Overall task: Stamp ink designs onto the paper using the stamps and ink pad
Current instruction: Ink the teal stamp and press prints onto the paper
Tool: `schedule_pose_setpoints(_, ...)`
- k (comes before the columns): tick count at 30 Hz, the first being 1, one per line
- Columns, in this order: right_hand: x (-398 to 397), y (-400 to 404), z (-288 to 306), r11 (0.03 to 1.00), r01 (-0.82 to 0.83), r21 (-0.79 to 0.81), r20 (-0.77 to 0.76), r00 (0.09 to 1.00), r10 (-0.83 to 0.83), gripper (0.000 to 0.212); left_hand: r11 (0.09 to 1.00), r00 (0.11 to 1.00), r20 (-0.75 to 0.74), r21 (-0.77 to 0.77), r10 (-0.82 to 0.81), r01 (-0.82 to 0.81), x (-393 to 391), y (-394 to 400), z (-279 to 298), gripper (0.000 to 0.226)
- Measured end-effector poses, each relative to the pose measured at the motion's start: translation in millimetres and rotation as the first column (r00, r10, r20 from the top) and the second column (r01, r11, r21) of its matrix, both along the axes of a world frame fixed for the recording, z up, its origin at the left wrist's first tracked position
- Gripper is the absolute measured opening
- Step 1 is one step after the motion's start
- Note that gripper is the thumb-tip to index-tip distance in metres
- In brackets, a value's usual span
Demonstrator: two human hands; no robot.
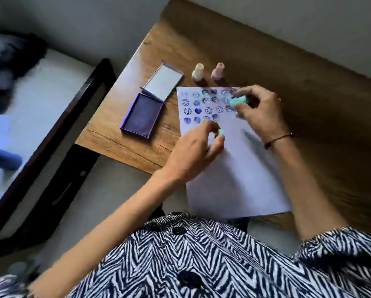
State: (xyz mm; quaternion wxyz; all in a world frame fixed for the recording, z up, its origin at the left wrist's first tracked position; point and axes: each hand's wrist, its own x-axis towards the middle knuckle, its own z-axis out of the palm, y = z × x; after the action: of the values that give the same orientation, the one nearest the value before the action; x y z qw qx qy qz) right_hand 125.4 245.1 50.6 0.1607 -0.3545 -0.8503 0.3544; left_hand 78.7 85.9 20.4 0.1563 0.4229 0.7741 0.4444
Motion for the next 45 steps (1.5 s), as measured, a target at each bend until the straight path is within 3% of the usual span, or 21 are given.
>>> schedule_pose_setpoints(1,4,2,-2,0.999,-0.009,0.039,0.019,1.000,0.008,0.020,0.996,0.990,-0.128,-0.075,-0.057,0.048,0,10,-2,0.031)
schedule_pose_setpoints(3,9,3,-7,0.989,-0.066,0.129,0.081,0.995,0.056,0.020,0.984,0.962,-0.241,-0.154,-0.126,0.091,1,22,-6,0.027)
schedule_pose_setpoints(10,-3,-2,-15,0.929,-0.244,0.278,0.317,0.936,0.151,0.019,0.985,0.959,-0.258,-0.153,-0.116,0.078,1,25,-9,0.028)
schedule_pose_setpoints(22,-7,-5,-22,0.851,-0.279,0.445,0.400,0.912,0.090,0.016,0.988,0.962,-0.243,-0.120,-0.127,0.100,-1,20,-11,0.030)
schedule_pose_setpoints(40,-11,-9,-24,0.856,-0.293,0.426,0.373,0.919,0.129,0.012,0.988,0.955,-0.268,-0.122,-0.127,0.097,0,21,-12,0.030)
schedule_pose_setpoints(43,-12,-7,-18,0.866,-0.317,0.386,0.430,0.893,0.135,0.014,0.984,0.946,-0.291,-0.143,-0.142,0.103,0,20,-11,0.030)
schedule_pose_setpoints(45,-8,-5,-9,0.896,-0.284,0.341,0.390,0.910,0.140,0.016,0.982,0.948,-0.281,-0.150,-0.153,0.114,-1,20,-10,0.030)
